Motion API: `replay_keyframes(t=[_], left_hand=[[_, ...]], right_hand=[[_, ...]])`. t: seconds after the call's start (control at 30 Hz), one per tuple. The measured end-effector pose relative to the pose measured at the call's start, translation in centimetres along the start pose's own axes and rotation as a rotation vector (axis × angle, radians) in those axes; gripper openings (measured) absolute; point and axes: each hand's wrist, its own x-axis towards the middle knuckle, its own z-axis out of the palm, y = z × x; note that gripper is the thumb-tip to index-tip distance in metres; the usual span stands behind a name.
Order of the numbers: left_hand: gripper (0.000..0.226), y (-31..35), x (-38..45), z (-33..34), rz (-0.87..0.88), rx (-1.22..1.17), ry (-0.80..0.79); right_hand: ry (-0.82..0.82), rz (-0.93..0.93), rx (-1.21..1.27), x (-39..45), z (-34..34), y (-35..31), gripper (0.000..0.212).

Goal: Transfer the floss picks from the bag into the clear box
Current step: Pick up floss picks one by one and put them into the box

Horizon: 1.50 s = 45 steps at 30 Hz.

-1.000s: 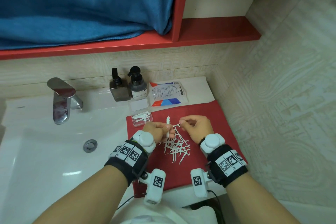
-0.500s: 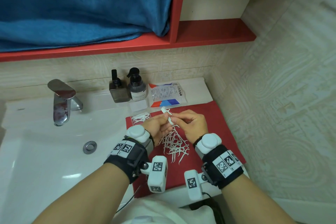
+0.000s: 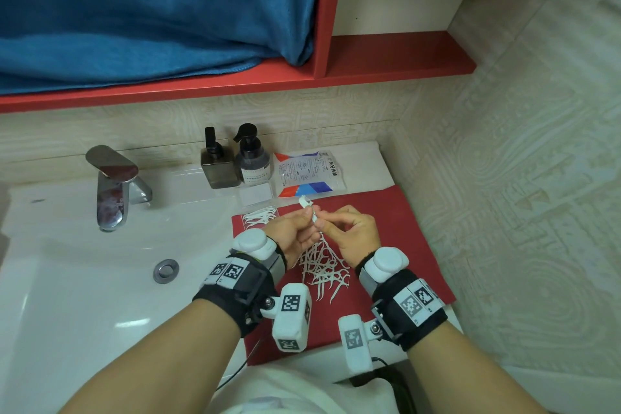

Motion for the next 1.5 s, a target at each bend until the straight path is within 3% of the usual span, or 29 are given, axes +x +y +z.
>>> replay_keyframes(t=[0.1, 0.23, 0.43, 0.63, 0.7, 0.87, 1.03, 1.13, 1.2, 1.33, 1.5], left_hand=[[0.014, 0.1, -0.2, -0.3, 0.043, 0.054, 0.007], [0.019, -0.1, -0.3, -0.3, 0.166, 0.334, 0.042], [0.018, -0.3, -1.0, -0.7, 0.351, 0.78, -0.05], [0.018, -0.1, -1.3, -0.6, 0.401, 0.963, -0.109], [0.016, 0.0, -1.4, -0.7, 0.382, 0.951, -0.122], [0.013, 0.2, -1.9, -0.2, 0.218, 0.639, -0.16], [0.013, 0.1, -1.9, 0.0, 0.229, 0.69, -0.093], [0.015, 0.1, -1.9, -0.1, 0.211, 0.672, -0.049], [0.015, 0.0, -1.8, -0.2, 0.212, 0.678, -0.033], [0.013, 0.1, -1.8, -0.3, 0.22, 0.667, -0.014], [0.012, 0.0, -1.9, -0.1, 0.22, 0.652, 0.009]], right_hand=[[-0.041, -0.009, -0.049, -0.1, -0.5, -0.6, 0.023], [-0.056, 0.011, -0.052, 0.2, -1.2, -1.7, 0.026], [-0.085, 0.052, -0.064, 0.6, -1.8, -2.5, 0.015], [-0.112, 0.116, -0.123, 0.5, -2.3, -2.5, 0.016], [-0.123, 0.106, -0.103, 0.3, -2.3, -2.9, 0.018], [-0.12, 0.034, -0.072, 0.0, -2.3, -3.7, 0.021], [-0.049, 0.033, -0.101, 0.5, -3.1, -3.3, 0.016], [-0.005, 0.108, -0.323, 1.0, -4.0, -2.2, 0.016], [-0.076, 0.195, -0.539, 0.9, -4.4, -1.5, 0.015], [-0.31, 0.282, -0.73, 0.2, -4.0, -0.2, 0.022], [-0.307, 0.288, -0.711, -0.4, -3.6, 0.4, 0.022]])
